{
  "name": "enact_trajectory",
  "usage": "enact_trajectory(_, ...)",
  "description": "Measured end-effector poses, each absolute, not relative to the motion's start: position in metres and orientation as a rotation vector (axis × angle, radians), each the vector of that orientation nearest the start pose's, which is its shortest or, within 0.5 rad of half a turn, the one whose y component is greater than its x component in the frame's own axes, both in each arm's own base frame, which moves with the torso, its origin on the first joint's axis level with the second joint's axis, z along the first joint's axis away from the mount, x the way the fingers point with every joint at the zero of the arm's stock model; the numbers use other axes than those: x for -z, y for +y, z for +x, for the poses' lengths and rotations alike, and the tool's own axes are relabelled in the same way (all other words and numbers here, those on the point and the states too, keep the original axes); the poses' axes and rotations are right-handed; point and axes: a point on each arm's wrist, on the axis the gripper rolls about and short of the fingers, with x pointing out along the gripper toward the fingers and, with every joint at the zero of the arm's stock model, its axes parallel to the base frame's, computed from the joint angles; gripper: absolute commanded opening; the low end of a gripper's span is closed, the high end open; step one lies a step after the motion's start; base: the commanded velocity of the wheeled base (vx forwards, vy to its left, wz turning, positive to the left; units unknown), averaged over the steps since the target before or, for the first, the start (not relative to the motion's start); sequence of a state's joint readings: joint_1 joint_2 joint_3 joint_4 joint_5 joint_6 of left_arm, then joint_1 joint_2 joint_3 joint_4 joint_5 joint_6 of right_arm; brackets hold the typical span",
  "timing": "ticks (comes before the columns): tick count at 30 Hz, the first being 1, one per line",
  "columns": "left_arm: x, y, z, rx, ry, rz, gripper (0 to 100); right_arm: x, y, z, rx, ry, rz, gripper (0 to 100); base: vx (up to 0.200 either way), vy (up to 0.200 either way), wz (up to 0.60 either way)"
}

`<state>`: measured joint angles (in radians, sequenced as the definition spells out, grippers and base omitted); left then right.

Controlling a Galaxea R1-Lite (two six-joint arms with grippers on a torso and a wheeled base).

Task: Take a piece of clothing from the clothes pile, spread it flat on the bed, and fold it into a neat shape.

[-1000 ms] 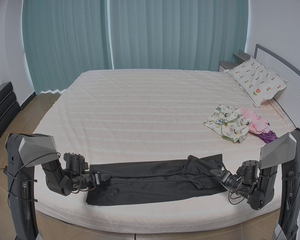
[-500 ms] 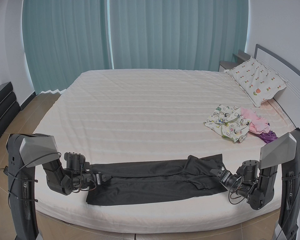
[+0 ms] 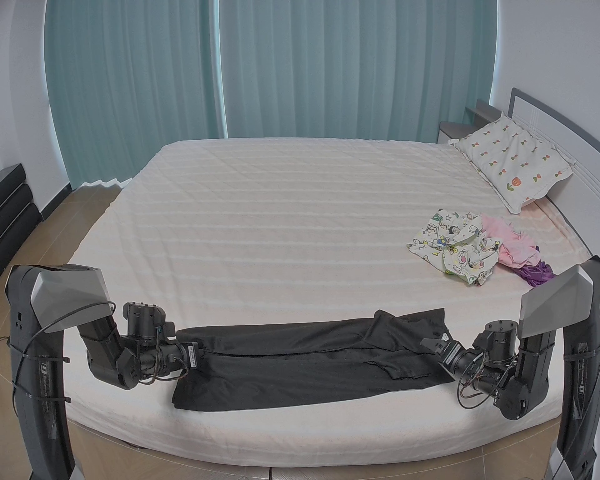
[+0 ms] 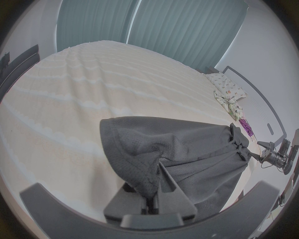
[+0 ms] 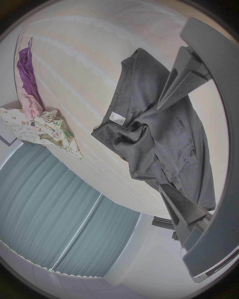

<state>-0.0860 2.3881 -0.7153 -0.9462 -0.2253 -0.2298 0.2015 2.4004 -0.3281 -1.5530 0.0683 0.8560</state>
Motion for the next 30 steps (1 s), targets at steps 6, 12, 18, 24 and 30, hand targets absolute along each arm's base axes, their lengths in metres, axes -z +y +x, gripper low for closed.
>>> enact_trajectory(6, 0.036, -0.024, 0.348, 0.185, 0.742, -0.273, 0, 0.037, 0.060, 0.286, -0.024, 0.597, 0.797, 100, 0.000, 0.000, 0.00)
enact_trajectory(12, 0.030, -0.011, 0.347, 0.154, 0.728, -0.278, 0, 0.037, 0.060, 0.286, -0.025, 0.597, 0.797, 100, 0.000, 0.000, 0.00)
enact_trajectory(18, 0.022, 0.010, 0.342, 0.099, 0.758, -0.307, 0, 0.037, 0.059, 0.286, -0.024, 0.596, 0.797, 100, 0.000, 0.000, 0.00)
enact_trajectory(24, 0.006, 0.036, 0.340, 0.057, 0.723, -0.335, 0, 0.037, 0.059, 0.286, -0.024, 0.596, 0.798, 100, 0.000, 0.000, 0.00)
enact_trajectory(30, -0.010, 0.062, 0.332, 0.031, 0.719, -0.385, 0, 0.037, 0.059, 0.287, -0.024, 0.594, 0.799, 100, 0.000, 0.000, 0.00)
